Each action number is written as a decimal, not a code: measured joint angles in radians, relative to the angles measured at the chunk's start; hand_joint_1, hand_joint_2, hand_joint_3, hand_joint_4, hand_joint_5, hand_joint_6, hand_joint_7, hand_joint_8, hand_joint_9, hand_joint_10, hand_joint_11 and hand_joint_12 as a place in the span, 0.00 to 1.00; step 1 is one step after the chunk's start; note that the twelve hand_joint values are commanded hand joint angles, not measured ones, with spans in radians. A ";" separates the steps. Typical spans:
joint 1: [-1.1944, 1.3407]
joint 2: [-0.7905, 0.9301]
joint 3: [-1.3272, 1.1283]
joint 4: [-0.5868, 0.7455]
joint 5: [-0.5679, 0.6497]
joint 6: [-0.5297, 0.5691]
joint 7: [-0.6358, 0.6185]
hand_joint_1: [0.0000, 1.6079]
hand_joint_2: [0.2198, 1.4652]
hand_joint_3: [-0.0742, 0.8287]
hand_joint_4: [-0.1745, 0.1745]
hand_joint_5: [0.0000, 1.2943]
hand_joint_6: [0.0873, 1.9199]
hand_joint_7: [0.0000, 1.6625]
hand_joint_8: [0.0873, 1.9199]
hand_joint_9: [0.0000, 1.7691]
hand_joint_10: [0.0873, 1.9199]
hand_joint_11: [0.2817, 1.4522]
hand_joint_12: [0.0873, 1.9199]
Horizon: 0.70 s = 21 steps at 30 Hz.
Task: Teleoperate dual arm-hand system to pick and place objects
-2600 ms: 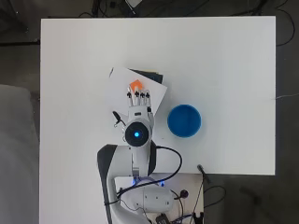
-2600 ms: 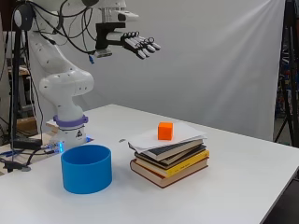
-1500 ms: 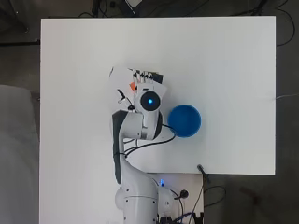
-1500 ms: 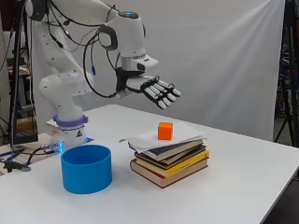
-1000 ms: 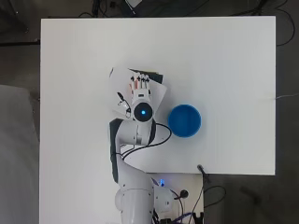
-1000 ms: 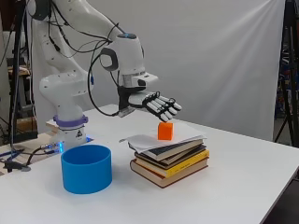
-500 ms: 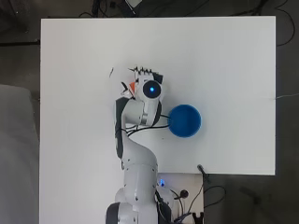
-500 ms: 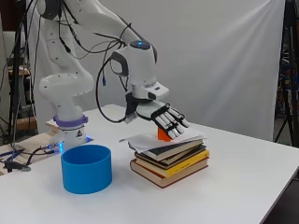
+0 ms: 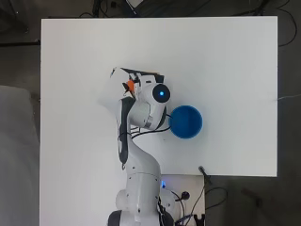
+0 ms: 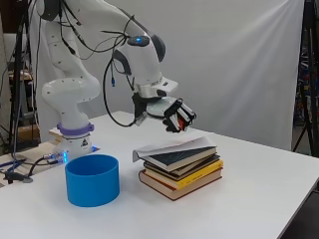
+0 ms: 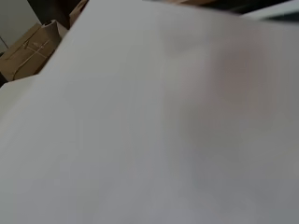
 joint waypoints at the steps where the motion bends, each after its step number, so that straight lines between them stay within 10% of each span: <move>1: -0.001 -0.018 0.000 0.025 -0.026 -0.014 0.027 0.60 0.77 0.08 1.00 0.66 0.60 0.76 1.00 0.87 1.00 0.72 0.93; 13: -0.045 -0.148 -0.117 0.231 -0.350 -0.148 0.112 0.57 0.81 0.08 1.00 0.57 0.68 0.70 0.99 0.85 0.99 0.75 0.95; 21: -0.097 -0.285 -0.266 0.025 -0.406 -0.126 0.051 0.58 0.80 0.08 1.00 0.60 0.66 0.75 1.00 0.88 1.00 0.77 0.96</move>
